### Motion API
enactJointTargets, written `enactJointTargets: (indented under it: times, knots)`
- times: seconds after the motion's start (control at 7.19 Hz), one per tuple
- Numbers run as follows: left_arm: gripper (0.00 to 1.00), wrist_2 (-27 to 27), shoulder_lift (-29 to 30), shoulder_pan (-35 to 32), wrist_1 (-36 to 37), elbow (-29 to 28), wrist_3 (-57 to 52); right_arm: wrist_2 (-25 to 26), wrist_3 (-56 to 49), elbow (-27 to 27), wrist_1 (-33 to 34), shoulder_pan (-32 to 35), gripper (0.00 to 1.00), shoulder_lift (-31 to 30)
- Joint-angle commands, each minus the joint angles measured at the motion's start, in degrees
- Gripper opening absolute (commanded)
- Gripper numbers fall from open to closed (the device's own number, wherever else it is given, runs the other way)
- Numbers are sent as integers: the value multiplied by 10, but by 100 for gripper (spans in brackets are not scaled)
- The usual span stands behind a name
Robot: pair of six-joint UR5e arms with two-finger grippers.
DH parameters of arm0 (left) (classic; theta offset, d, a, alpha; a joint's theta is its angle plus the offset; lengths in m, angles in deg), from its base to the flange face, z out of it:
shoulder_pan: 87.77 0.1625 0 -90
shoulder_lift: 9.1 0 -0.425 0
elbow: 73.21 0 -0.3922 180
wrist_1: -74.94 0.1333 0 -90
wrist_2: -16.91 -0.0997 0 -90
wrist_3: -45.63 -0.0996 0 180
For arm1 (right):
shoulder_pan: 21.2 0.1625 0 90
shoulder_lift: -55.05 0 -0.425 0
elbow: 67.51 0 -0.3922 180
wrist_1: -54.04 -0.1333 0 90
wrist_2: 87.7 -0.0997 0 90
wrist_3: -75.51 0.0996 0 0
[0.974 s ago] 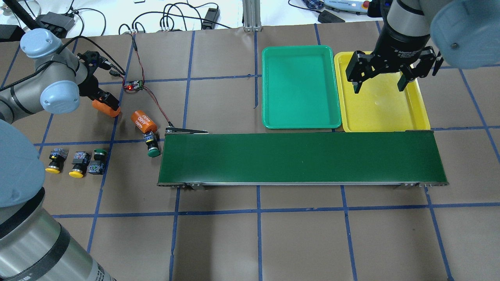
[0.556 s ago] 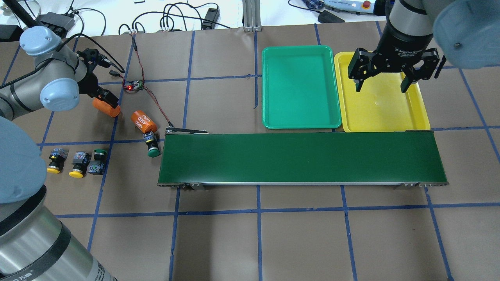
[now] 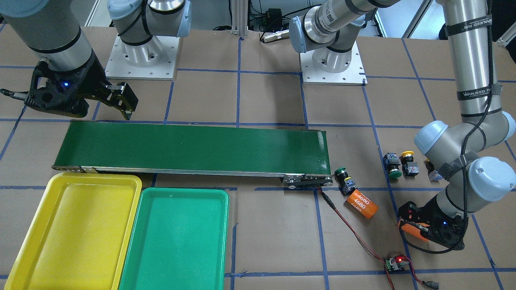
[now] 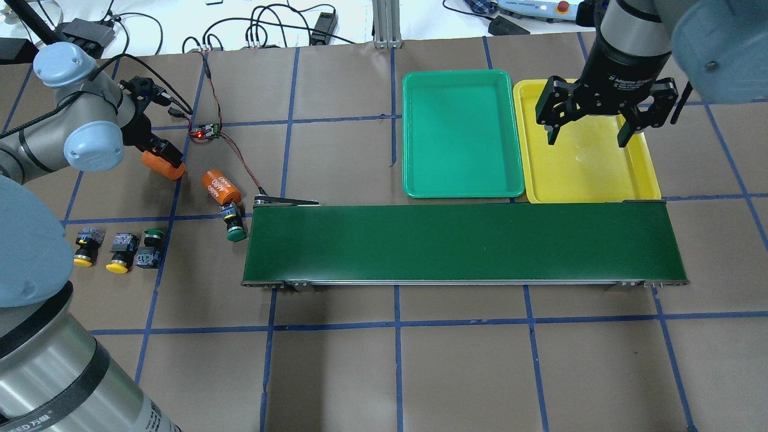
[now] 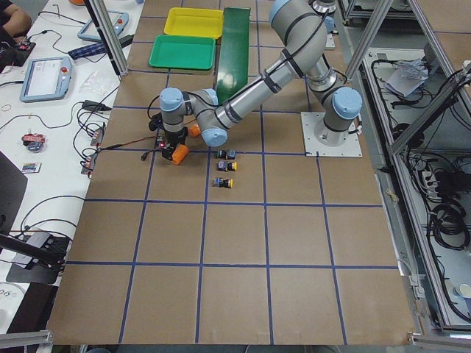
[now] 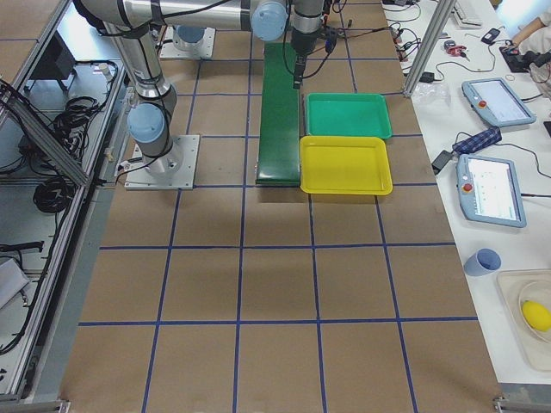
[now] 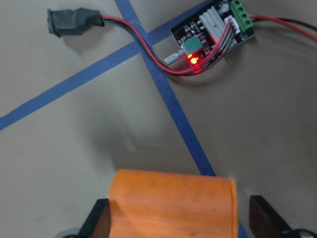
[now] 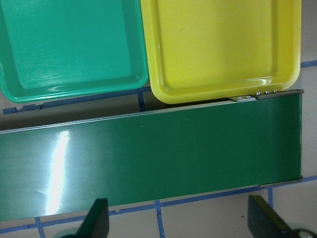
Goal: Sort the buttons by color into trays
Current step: 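Carry the orange cylinder with the left gripper and release it on the belt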
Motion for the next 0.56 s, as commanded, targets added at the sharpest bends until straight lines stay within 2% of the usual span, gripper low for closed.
enactJointTargets:
  times: [0.0, 0.14, 0.28, 0.42]
  knots:
    - [69, -1, 4, 0, -5, 0, -1, -1, 3, 5, 1, 1, 100, -1]
    - [24, -2, 3, 0, -6, 1, -1, 5, 3, 4, 5, -1, 100, -4]
    - [0, -2, 2, -1, -10, -1, 2, 4, 2, 5, 8, 2, 100, -4]
    - [0, -2, -11, -2, -41, -4, 19, 6, 1, 5, 8, 1, 100, -4]
